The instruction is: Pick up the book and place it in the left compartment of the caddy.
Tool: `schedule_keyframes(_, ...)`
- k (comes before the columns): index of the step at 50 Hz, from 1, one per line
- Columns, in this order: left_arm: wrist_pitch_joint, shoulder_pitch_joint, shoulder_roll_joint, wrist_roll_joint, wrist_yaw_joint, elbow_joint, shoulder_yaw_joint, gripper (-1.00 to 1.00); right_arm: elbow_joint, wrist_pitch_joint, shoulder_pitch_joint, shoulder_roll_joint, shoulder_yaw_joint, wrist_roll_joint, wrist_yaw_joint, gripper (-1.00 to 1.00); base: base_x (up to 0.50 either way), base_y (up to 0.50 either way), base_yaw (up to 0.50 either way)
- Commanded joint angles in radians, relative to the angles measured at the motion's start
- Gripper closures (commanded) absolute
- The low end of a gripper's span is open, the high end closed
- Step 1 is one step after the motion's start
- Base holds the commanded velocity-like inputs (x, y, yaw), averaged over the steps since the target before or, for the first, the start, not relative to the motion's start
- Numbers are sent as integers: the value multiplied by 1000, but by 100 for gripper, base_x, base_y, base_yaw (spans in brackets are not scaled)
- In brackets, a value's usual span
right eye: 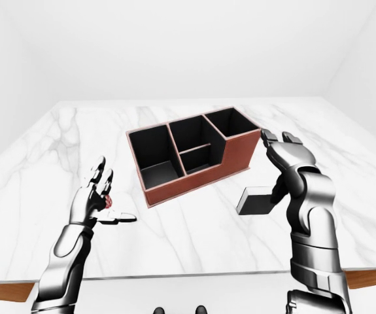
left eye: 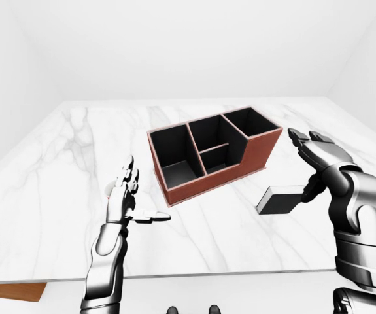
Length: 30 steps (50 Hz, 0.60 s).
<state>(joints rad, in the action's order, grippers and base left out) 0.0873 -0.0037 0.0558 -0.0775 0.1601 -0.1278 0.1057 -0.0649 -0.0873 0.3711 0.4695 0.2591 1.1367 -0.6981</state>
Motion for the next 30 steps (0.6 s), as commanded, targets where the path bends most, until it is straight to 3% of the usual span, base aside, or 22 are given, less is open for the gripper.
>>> schedule_keyframes(1, 0, 1, 1, -4, 6, -11, 4, -100, 172, 0, 57, 54, -6, 38, 0, -100, 0, 0, 0)
schedule_keyframes(30, 0, 10, -1, -3, 8, -23, 3, -100, 626, 0, 149, 40, -112, 33, 0, -100, 0, 0, 0)
